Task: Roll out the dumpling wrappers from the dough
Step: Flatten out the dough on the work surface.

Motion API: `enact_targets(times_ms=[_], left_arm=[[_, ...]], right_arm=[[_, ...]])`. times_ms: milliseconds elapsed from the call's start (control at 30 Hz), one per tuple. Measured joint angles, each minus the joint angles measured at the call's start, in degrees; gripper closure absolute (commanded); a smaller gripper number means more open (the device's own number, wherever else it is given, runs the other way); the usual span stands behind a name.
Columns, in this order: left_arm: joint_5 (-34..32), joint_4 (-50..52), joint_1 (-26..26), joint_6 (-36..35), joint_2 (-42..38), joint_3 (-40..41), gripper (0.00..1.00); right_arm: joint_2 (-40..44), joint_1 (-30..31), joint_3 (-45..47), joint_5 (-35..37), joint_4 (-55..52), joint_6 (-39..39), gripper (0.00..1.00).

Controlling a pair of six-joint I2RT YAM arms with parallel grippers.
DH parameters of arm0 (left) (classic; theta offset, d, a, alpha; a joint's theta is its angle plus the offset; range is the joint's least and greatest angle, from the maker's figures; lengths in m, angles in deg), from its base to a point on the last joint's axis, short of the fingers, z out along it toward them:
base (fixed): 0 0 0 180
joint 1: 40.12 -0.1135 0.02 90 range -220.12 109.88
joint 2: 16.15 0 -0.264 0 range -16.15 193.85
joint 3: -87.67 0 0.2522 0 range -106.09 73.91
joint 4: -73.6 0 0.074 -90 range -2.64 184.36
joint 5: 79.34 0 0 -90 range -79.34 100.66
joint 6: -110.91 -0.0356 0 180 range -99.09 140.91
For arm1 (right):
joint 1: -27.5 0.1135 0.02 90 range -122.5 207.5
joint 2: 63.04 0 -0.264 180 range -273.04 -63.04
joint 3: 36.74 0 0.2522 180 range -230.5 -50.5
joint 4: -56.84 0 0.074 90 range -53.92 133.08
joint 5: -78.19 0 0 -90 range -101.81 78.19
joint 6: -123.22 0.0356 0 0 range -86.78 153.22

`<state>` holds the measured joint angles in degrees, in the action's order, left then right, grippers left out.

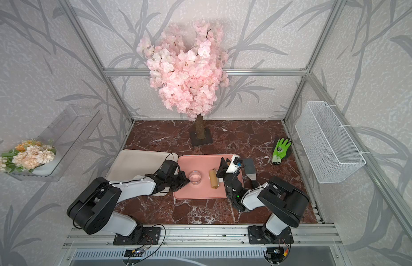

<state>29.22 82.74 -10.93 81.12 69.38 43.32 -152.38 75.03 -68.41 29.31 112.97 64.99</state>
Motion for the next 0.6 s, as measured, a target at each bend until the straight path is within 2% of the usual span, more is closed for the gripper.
enact_targets(times_ms=[300,467,600], left_arm=[[0.0,0.0,0.0,0.0,0.0,0.0,1.0],[0.1,0.0,0.0,0.0,0.0,0.0,1.0],[0.1,0.0,-0.1,0.0,0.0,0.0,1.0]], right_arm=[[9.8,-6.6,3.1,0.9,-9.6,-2.1,1.0],[9.0,-6.9,1.8,-0.1,-10.4,-4.3,1.0],[5.3,-6.2,-1.2,0.0,-9.7,-5.4,1.0]])
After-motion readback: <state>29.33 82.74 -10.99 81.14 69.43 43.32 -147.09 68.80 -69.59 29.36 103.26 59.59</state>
